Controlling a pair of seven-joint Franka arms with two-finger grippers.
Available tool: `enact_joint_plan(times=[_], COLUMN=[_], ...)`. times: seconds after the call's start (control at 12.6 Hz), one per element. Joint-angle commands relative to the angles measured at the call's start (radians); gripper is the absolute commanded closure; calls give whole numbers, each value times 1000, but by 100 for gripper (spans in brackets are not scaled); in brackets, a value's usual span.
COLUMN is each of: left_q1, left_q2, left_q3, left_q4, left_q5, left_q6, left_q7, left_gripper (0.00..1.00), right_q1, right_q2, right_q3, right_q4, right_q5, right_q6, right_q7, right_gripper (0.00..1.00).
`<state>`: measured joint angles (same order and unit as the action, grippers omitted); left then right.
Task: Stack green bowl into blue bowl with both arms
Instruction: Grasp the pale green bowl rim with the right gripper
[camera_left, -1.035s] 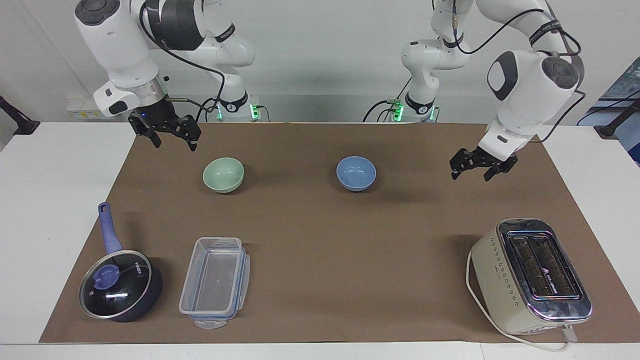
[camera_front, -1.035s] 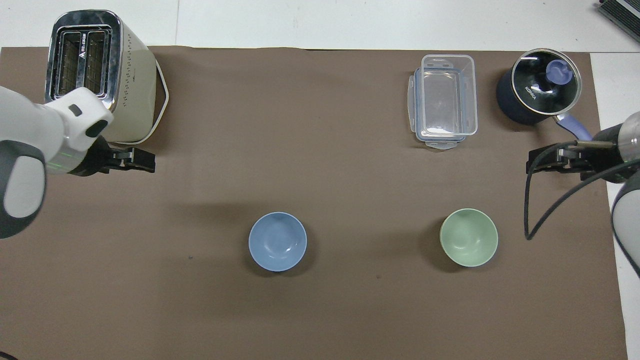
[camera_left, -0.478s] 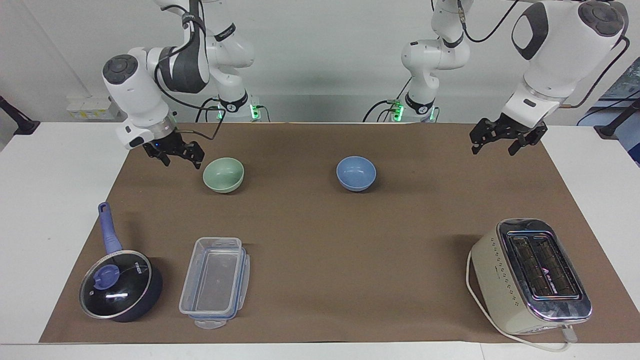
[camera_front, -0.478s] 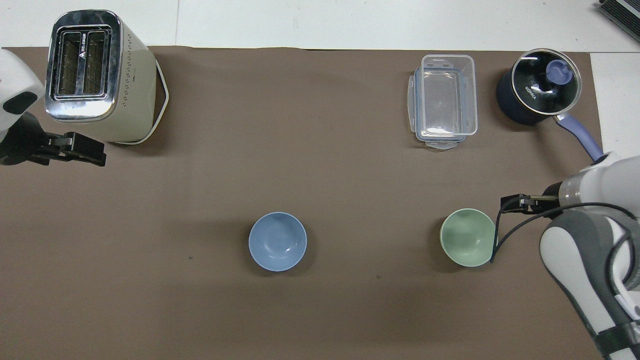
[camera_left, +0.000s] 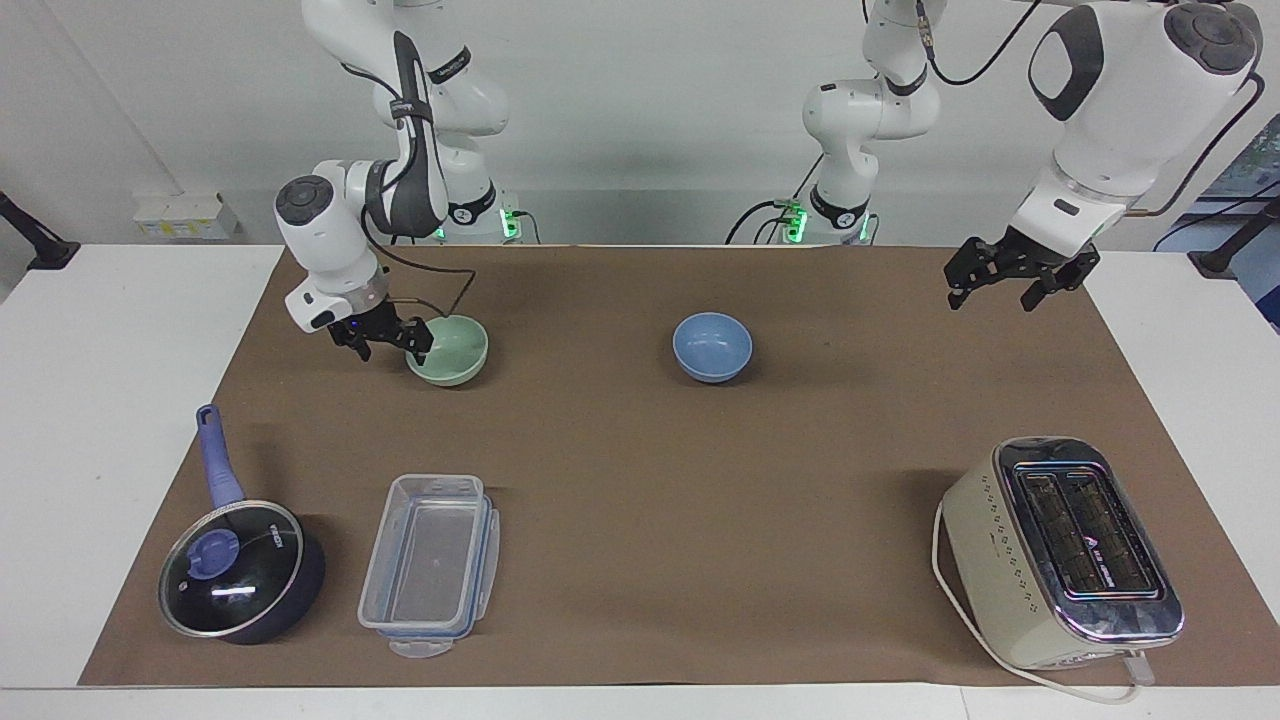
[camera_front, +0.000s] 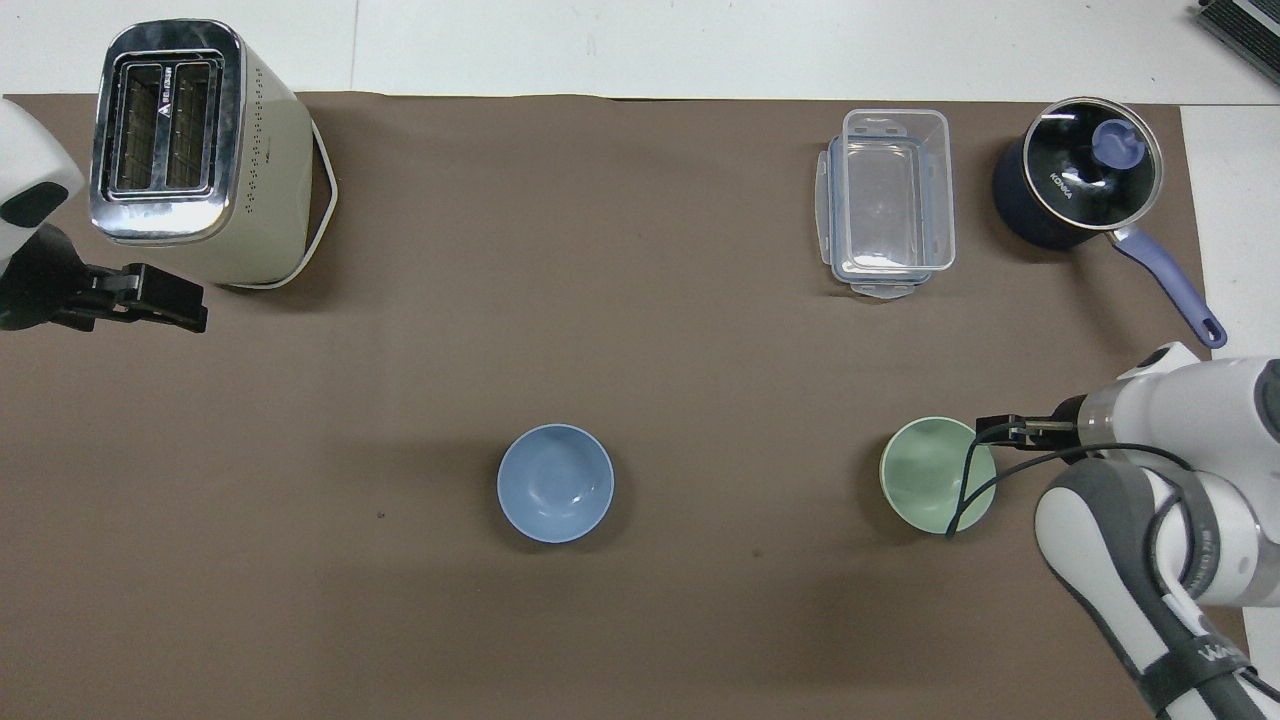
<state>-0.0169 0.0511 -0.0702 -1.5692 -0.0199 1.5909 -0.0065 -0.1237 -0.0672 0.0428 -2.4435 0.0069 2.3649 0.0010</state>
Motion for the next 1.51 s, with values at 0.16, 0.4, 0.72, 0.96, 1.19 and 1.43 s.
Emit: enact_joint_plan(times=[0.16,0.4,0.72,0.96,1.19,1.43], left_q1=[11,12,11,12,11,11], left_q2=[3,3,3,3,3,3], left_q3=[-10,-10,-10,-10,-10,-10], left_q4=[12,12,12,12,12,12], left_q5=[18,18,18,18,18,18], left_q6=[-23,-23,-23,-23,-23,-23], left_q7=[0,2,2,2,0,2], left_gripper=[0,0,0,0,0,0], right_q1=[-2,-2,18,56,113,217], right_q2=[12,12,0,-22,-60,-77], right_q3=[2,3,3,3,9,14], right_q4=[-17,-17,-16,-9,21,72], right_q5=[22,22,63,87,96,96], right_q6=[33,27,1,-45,-119,-179], right_q7=[-79,-96,-98,-98,-82,12], right_gripper=[19,56,89,100,100,100])
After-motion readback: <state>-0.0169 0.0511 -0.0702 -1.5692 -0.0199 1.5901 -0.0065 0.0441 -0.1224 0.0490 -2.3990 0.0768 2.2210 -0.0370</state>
